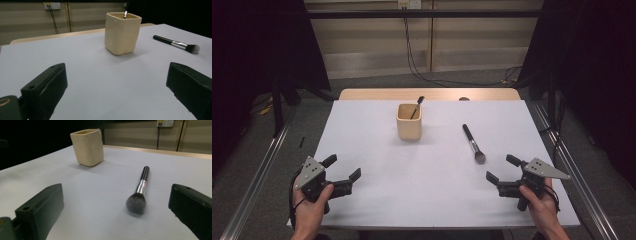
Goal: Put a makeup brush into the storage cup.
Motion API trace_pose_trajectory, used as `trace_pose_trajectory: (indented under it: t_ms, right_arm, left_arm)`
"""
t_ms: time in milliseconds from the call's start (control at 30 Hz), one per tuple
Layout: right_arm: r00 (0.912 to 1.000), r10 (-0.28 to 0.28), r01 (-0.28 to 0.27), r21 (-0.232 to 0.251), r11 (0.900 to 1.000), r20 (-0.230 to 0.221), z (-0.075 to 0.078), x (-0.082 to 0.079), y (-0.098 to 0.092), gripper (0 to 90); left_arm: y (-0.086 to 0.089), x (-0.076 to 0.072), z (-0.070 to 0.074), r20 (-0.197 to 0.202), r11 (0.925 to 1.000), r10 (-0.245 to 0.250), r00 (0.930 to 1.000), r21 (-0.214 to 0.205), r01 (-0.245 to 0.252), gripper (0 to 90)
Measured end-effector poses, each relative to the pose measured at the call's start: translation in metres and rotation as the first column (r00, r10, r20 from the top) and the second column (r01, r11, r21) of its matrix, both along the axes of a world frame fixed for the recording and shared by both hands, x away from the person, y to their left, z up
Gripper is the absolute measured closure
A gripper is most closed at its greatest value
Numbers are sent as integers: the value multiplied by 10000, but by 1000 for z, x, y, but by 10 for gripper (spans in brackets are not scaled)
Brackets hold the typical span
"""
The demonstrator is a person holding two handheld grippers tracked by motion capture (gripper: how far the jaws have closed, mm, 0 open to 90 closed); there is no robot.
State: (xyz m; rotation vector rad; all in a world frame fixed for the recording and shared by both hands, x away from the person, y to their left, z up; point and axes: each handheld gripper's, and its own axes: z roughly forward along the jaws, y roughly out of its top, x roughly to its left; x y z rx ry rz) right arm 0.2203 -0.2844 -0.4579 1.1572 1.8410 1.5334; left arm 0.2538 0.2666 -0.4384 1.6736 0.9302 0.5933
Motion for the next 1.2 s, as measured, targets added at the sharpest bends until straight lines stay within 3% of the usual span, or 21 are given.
trace_pose_trajectory:
  t_ms: [67,133,233,300,500,700,900,1167,1200]
  right_arm:
    - [10000,-15,15,2,10000,17,0,0,0,0]
    - [10000,9,-9,-14,10000,30,0,0,-1,0]
    - [10000,61,-61,-37,10000,59,1,0,0,0]
    - [10000,52,-52,-31,10000,78,1,1,1,0]
    - [10000,-40,40,70,10000,2,1,6,3,1]
    - [10000,-8,8,134,9999,-19,6,8,4,0]
    - [9998,-174,175,116,9998,-121,12,19,0,0]
    - [9999,-91,90,-131,9999,-132,21,38,-1,0]
    - [9999,-88,87,-146,9999,-113,23,40,-1,0]
  left_arm:
    - [0,-1,-3,-131,10000,-91,9999,-34,90,35]
    - [1,-1,-3,-79,9998,-93,9999,148,94,35]
    - [1,-1,-2,-73,10000,-86,9999,-32,86,35]
    - [1,-3,-3,-24,9999,-113,9999,104,113,34]
    - [-1,-5,-4,-326,9999,-167,9993,-24,166,33]
    - [-2,-10,0,-117,9999,-135,9998,-22,134,34]
    - [-4,-10,-1,-133,9996,-177,9998,228,180,33]
    - [-2,-9,-3,-138,9998,-107,9998,155,110,33]
    - [-3,-10,-2,-97,9999,-140,9999,-22,140,33]
